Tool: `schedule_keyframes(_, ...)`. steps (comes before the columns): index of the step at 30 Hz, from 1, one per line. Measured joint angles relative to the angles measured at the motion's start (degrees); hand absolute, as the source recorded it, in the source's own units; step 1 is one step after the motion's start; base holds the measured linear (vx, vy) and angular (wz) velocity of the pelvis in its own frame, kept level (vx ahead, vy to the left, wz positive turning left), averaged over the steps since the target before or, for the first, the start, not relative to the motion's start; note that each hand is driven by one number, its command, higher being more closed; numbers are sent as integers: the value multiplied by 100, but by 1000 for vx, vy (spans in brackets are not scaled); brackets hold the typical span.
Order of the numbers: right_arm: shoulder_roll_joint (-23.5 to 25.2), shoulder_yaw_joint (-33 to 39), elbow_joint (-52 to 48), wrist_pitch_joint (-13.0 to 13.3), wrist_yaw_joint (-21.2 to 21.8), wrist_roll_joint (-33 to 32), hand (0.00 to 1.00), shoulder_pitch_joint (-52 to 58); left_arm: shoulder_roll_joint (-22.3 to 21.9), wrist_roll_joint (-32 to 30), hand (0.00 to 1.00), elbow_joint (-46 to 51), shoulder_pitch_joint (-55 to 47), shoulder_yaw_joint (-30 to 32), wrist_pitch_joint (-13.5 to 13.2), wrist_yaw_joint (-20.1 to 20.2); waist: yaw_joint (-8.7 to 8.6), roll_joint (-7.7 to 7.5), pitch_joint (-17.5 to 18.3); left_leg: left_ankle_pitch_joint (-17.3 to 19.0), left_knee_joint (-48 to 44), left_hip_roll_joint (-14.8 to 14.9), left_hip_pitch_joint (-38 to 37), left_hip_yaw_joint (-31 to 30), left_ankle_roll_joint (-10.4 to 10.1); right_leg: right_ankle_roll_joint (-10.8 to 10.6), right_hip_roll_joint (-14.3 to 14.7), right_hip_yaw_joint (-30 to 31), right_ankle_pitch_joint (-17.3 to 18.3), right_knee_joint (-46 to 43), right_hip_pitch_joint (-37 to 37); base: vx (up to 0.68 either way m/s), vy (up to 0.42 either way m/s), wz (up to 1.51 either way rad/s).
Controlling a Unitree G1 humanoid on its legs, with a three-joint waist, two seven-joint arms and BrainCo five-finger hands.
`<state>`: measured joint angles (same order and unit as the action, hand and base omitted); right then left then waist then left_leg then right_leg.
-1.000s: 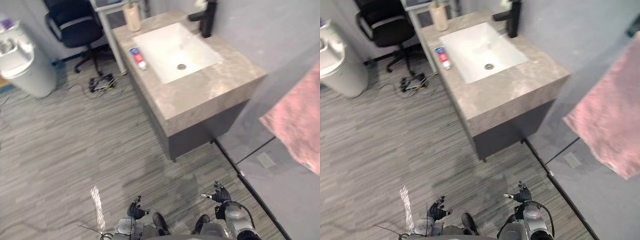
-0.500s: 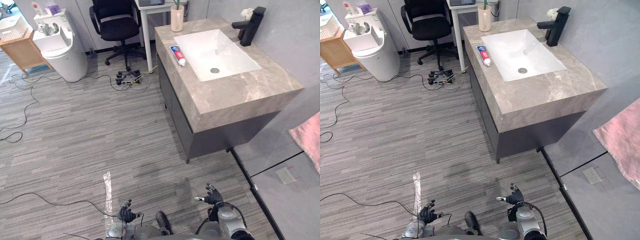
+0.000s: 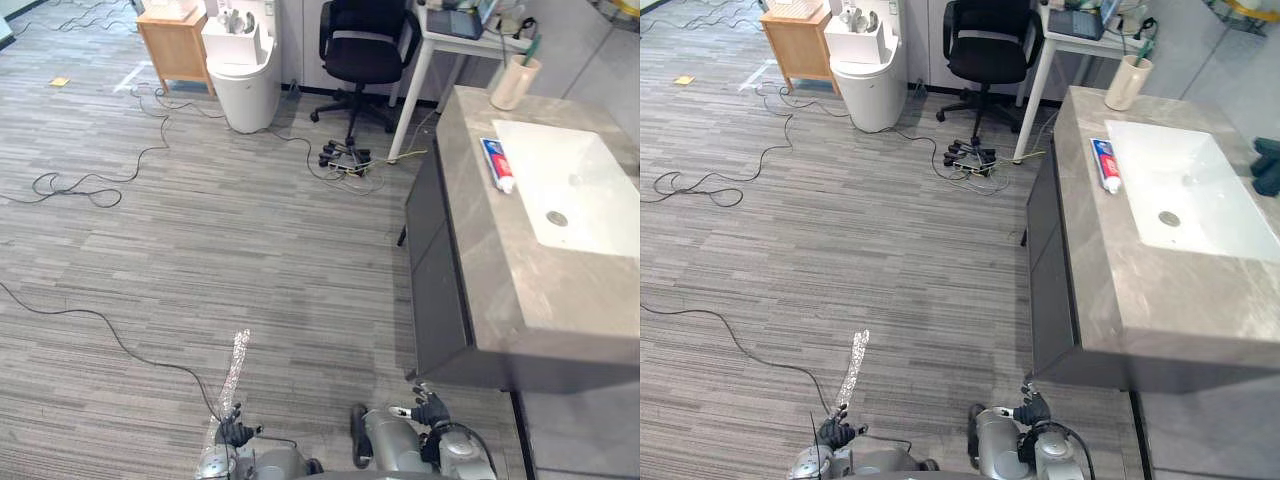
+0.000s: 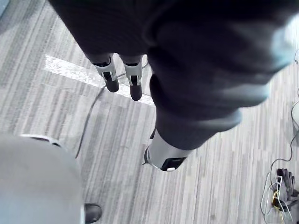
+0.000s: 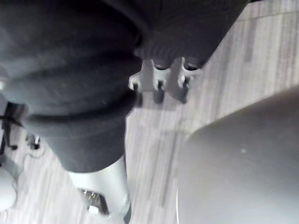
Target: Organize washtable
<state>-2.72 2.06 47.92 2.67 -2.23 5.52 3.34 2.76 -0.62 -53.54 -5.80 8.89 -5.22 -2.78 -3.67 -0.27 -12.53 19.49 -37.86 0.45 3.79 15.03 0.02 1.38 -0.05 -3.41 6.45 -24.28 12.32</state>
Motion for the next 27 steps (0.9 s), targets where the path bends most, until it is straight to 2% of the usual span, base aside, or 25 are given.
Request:
schedule_keyframes(1, -6, -13, 11, -33, -26, 44, 0, -18, -86, -9, 0, 41, 16, 64, -7, 17, 111, 79, 22, -148, -892, 245, 493, 13, -285, 9, -30, 79, -7, 209, -174, 470, 57, -4)
schedule_keyframes(3, -6, 39, 106, -86, -32, 73, 0, -36, -93, -4, 0, 95, 21, 71, -15, 6, 140, 56, 5, 115, -792, 329, 694, 44, -54, 11, -149, 198, -11, 482, -488, 396, 103, -14)
schedule_keyframes(4, 30, 52, 121, -85, -50, 82, 0, -19, -86, -6, 0, 135, 22, 64, -13, 7, 145, -28, -45, 144, -369, 451, 757, 54, -78, 10, -294, 208, -10, 600, -761, 393, 142, -6)
schedule_keyframes(5, 51, 56, 117, -85, -59, 86, 0, -21, -81, -6, 0, 151, 22, 68, -21, 5, 151, -37, -53, 134, -175, 513, 808, 38, -94, 10, -345, 220, -10, 624, -860, 293, 157, -7)
schedule_keyframes(6, 100, 106, 92, -85, -89, 97, 0, -20, -82, -11, 0, 206, 22, 67, -24, 5, 171, -43, -57, 71, 165, 620, 959, -78, -195, -20, -452, 228, 9, 650, -1006, 295, 283, -15)
schedule_keyframes(7, 148, 144, 59, -73, -125, 130, 0, -6, -90, -11, 0, 235, 26, 60, -34, 2, 219, -27, -51, -269, 765, 727, 988, -286, -429, -165, -524, 255, 89, 647, -1102, 216, 274, -31)
schedule_keyframes(8, 131, 145, -5, -70, -133, 140, 0, 21, -172, -12, 0, 224, 19, 59, -37, -1, 279, 83, -36, -995, 1452, 888, 932, -545, -496, -407, -470, 311, 223, 637, -1123, 201, 301, -38)
schedule_keyframes(9, 109, 155, -29, -63, -136, 143, 0, 43, -216, -2, 0, 204, 41, 86, -34, -2, 290, 159, -9, -1429, 1419, 935, 933, -404, -156, -588, -462, 362, 346, 650, -1173, 133, 259, -28)
schedule_keyframes(10, 214, 169, -53, -73, -146, 146, 0, 59, -152, -17, 0, 193, 189, 134, -24, -22, 323, -84, -63, -1332, 1423, 719, 879, -346, -187, -691, -675, 394, 426, 686, -1211, 138, 286, -15)
schedule_keyframes(11, 345, 167, -147, -78, -125, 182, 0, 126, -80, -31, 0, 228, 201, 144, -25, -20, 365, -191, -89, -1241, 1458, 640, 843, -208, -116, -703, -794, 406, 410, 740, -1220, 128, 254, -17)
schedule_keyframes(12, 401, 167, -206, -74, -127, 183, 0, 167, -61, -35, 0, 234, 201, 161, -25, -19, 409, -223, -88, -1167, 1396, 640, 831, -145, -104, -712, -816, 440, 395, 736, -1221, 128, 290, -61)
schedule_keyframes(13, 495, 129, -317, -73, -115, 195, 0, 229, -71, -31, 0, 227, 194, 289, -14, -20, 469, -284, -73, -908, 1256, 658, 662, 79, -37, -737, -866, 614, 364, 523, -1190, 104, 234, -73)
schedule_keyframes(15, 521, 83, -411, -72, -86, 200, 0, 262, -71, -53, 0, 225, 171, 293, -2, -10, 469, -321, -96, -778, 1297, 655, 399, 301, 21, -732, -922, 696, 360, 98, -1059, 58, 152, -81)
schedule_keyframes(16, 525, -9, -464, -70, -47, 200, 0, 271, -71, -59, 0, 226, 105, 296, -5, -9, 470, -270, -140, -691, 1369, 657, 128, 539, 39, -649, -997, 613, 307, -484, -832, 28, 92, -93)
schedule_keyframes(18, 537, -148, -567, -47, -2, 242, 0, 295, -62, -94, 0, 226, 45, 298, -4, -5, 442, -320, -151, -617, 1593, 643, -273, 849, 60, -562, -1232, 114, 183, -1279, -476, 19, 87, -91)
schedule_keyframes(19, 547, -155, -561, -42, 4, 271, 0, 300, -63, -114, 0, 223, 44, 308, -4, -4, 445, -334, -148, -619, 1707, 638, -367, 925, 57, -553, -1280, -100, 219, -1335, -404, 2, 33, -66)
schedule_keyframes(20, 556, -164, -550, -33, 10, 341, 0, 295, -63, -113, 0, 219, 23, 313, -6, -3, 445, -345, -147, -629, 1878, 637, -487, 1002, 39, -552, -1327, -467, 254, -1282, -327, 27, -10, -49)
schedule_keyframes(22, 545, -144, -373, -10, 23, 376, 0, 193, -40, -106, 0, 193, 9, 310, -10, 8, 427, -377, -129, -681, 2393, 518, -683, 1032, -48, -539, -1324, -1321, 246, -388, -261, 133, -44, -36)
schedule_keyframes(23, 536, -144, -298, -12, 32, 380, 0, 142, -30, -103, 0, 192, 8, 308, -10, 15, 422, -393, -118, -690, 2435, 490, -674, 1031, -64, -513, -1322, -1487, 230, -114, -238, 184, -77, -21)
schedule_keyframes(24, 529, -145, -152, -16, 52, 384, 0, 59, -4, -99, 0, 193, 8, 306, -14, 18, 417, -453, -89, -696, 2437, 421, -650, 1028, -112, -435, -1336, -1704, 175, 261, -203, 185, -122, -12)
schedule_keyframes(25, 507, -149, -96, -29, 119, 394, 0, 25, 11, -101, 0, 172, 11, 287, -7, 22, 353, -507, -54, -668, 2343, 401, -668, 911, -205, -134, -1301, -1685, -104, 210, -218, 244, -173, -10)
schedule_keyframes(26, 459, -147, -110, 1, 129, 411, 0, 38, -13, -105, 0, 154, -13, 259, -2, 24, 287, -384, -5, -627, 2315, 437, -698, 748, -275, -105, -1220, -1691, 79, 85, -228, 232, -153, -7)
schedule_keyframes(27, 439, -135, -117, 25, 128, 411, 0, 47, -35, -106, 0, 122, -18, 248, -2, 25, 267, -335, 16, -585, 2285, 489, -716, 693, -342, -98, -1176, -1694, 150, 74, -253, 284, -124, -17)
